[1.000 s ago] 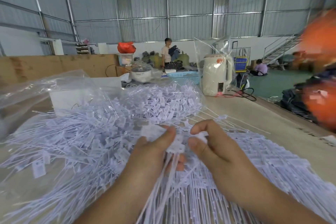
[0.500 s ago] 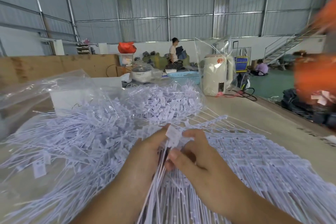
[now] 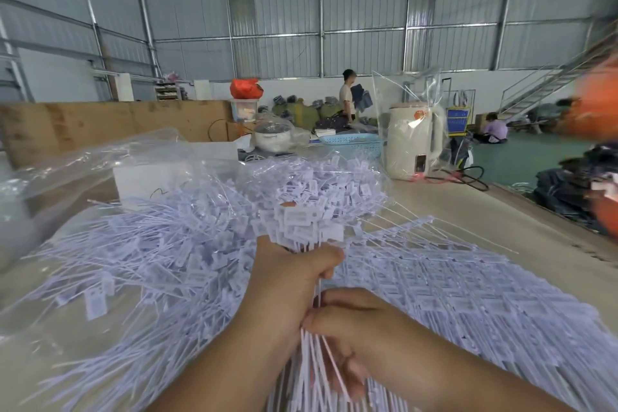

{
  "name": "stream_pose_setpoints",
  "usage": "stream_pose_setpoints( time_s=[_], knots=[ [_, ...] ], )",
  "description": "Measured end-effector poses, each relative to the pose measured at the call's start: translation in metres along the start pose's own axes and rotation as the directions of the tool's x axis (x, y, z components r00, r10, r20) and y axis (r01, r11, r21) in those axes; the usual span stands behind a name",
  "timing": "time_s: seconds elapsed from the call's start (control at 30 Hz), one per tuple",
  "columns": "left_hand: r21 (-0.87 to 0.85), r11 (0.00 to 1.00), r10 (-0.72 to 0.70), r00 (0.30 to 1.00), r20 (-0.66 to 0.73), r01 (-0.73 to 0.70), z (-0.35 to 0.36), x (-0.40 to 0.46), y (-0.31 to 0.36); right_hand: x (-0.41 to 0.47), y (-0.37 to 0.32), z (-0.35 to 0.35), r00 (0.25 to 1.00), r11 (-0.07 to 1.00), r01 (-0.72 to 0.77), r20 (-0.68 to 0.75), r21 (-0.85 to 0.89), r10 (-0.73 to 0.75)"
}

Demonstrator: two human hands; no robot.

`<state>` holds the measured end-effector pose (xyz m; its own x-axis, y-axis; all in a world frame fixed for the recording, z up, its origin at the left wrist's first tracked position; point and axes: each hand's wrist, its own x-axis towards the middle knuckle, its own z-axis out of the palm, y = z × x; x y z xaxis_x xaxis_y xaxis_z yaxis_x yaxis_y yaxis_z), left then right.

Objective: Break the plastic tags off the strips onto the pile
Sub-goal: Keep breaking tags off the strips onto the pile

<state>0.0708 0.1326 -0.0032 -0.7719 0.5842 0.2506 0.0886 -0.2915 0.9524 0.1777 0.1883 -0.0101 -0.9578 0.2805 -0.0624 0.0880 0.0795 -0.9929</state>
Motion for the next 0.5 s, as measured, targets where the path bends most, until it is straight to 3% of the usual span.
stream_pose_setpoints(
  time_s=[0.1, 0.23, 0.37, 0.5],
  knots=[
    [0.016, 0.999, 0.036, 0.999, -0.002, -0.035, -0.001, 0.002, -0.004, -0.001, -0.008, 0.000, 0.999, 0.997, -0.011, 0.038, -0.082, 0.014],
    [0.037, 0.999, 0.037, 0.997, 0.063, -0.039, -0.006, 0.006, -0.002, 0.006, -0.016, 0.008, 0.997, 0.973, -0.045, -0.065, -0.225, 0.031],
    [0.286, 0.951, 0.112, 0.993, 0.032, -0.116, -0.026, 0.018, 0.003, 0.022, -0.018, 0.019, 0.996, 0.962, 0.004, -0.089, -0.273, -0.030],
    [0.542, 0.822, 0.175, 0.983, 0.048, -0.173, -0.050, 0.033, 0.005, 0.040, -0.018, 0.028, 0.994, 0.966, 0.002, -0.102, -0.259, -0.029]
  ],
)
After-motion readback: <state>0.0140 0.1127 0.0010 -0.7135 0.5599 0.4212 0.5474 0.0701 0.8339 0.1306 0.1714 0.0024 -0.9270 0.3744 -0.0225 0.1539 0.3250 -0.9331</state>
